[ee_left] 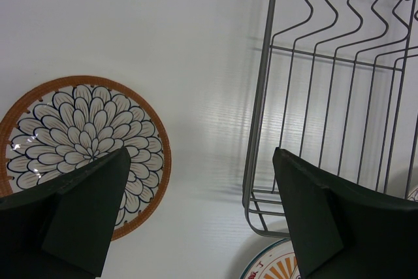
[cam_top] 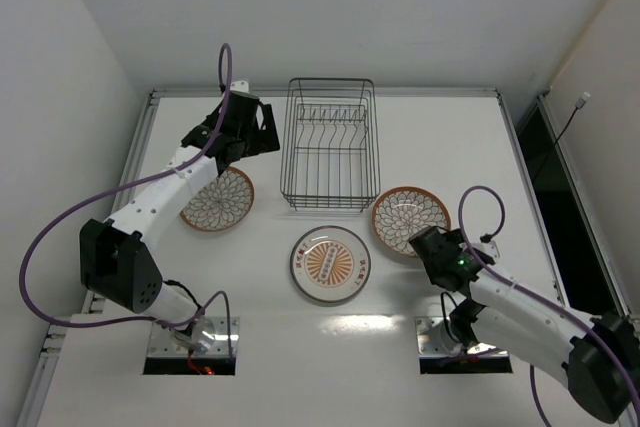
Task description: Load the plates into the dish rack
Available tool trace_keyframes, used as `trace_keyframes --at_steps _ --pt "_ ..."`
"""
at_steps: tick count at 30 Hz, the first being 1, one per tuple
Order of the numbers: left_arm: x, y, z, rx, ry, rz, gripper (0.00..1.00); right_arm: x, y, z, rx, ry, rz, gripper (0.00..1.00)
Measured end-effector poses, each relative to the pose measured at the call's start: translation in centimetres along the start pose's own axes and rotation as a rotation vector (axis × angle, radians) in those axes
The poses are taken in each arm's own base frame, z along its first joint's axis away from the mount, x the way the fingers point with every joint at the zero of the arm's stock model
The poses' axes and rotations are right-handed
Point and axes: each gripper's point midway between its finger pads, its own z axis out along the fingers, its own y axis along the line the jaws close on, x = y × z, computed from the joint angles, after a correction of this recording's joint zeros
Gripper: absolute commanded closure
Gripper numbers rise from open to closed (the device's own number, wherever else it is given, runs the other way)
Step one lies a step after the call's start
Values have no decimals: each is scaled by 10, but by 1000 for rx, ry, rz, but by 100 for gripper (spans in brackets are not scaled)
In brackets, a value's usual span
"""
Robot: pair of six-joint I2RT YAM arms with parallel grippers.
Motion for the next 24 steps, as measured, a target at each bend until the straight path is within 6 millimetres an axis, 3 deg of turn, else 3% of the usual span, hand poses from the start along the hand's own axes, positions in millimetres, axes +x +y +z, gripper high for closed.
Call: trace_keyframes --at_steps 9,16,24 --pt "0 0 0 0 0 0 10 0 -2 5 29 -24 -24 43" --pt "0 0 0 0 0 0 10 1 13 6 46 -47 -41 43" --pt "1 0 1 -1 3 1 10 -1 14 7 52 -57 -46 45"
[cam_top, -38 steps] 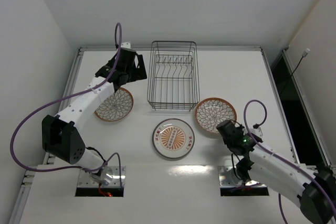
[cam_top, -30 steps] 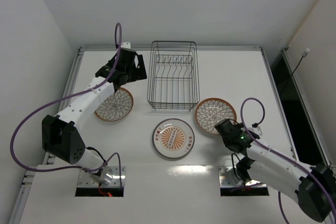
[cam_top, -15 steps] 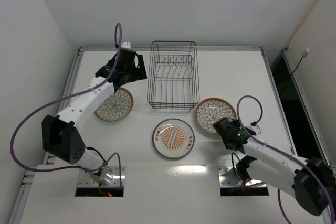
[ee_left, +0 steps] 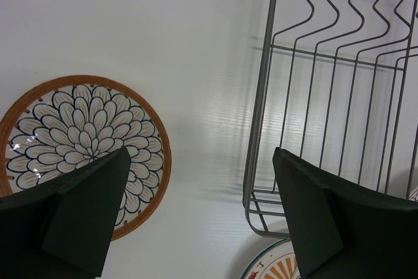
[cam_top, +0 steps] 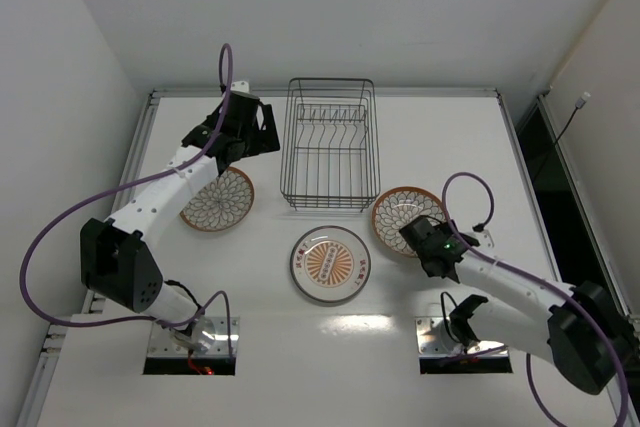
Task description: Load the plates into the dish rack
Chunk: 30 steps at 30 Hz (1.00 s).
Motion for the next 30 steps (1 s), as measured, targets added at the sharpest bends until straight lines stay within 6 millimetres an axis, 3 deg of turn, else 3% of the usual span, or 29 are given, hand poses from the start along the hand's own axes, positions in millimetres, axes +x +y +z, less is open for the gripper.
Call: trace_keyframes --at_steps 30 --pt "0 0 0 -1 0 0 10 -2 8 8 79 -11 -122 41"
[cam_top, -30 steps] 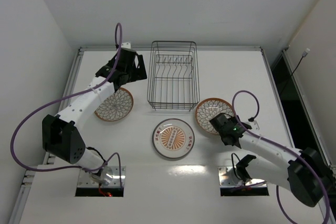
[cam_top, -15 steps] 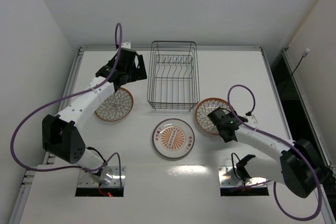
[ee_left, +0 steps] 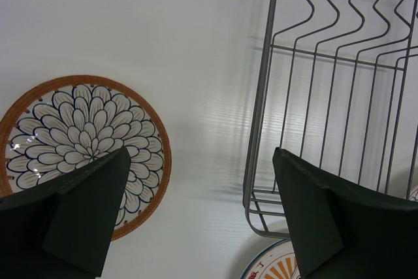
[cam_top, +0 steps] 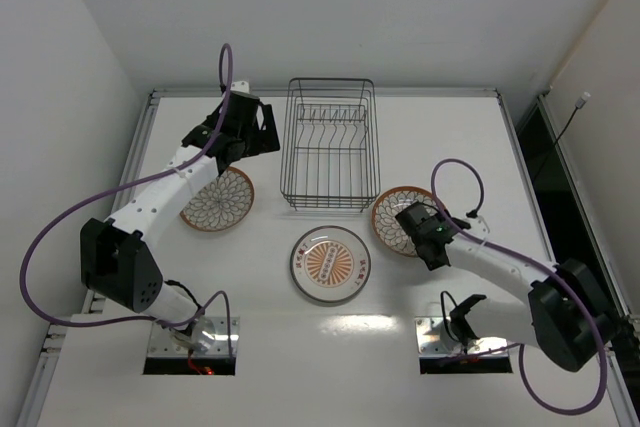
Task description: Load the plates into the dish rack
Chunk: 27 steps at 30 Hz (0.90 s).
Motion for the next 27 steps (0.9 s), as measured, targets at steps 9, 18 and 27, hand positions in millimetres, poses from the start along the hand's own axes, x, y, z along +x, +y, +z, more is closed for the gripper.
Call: trace_keyframes --at_steps 9,18,27 --pt "0 0 0 0 1 0 10 -8 9 13 38 -15 -10 42" --pt "3 1 2 -5 10 4 10 -10 24 6 -24 -6 -10 23" --pt "3 1 2 -5 10 4 10 -5 18 0 -30 27 -57 0"
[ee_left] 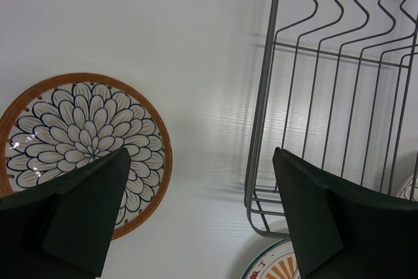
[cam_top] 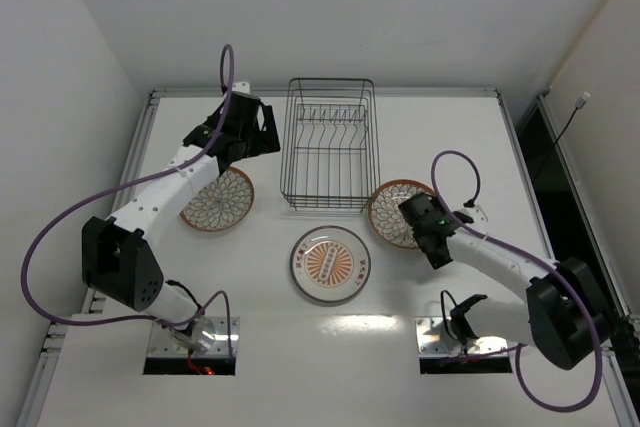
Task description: Load the plates into the dish rack
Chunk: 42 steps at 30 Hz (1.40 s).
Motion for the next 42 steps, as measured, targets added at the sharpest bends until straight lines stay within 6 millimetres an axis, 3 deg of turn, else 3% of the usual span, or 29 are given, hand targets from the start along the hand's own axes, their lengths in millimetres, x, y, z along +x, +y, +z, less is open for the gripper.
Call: trace_keyframes --at_steps 17,29,42 --pt "1 0 0 -1 3 1 10 3 -10 7 84 64 -11 0" --pt "1 0 0 -2 3 1 10 -1 15 21 124 96 -45 0" --pt "1 0 0 -2 3 1 10 -6 17 26 141 106 -18 0"
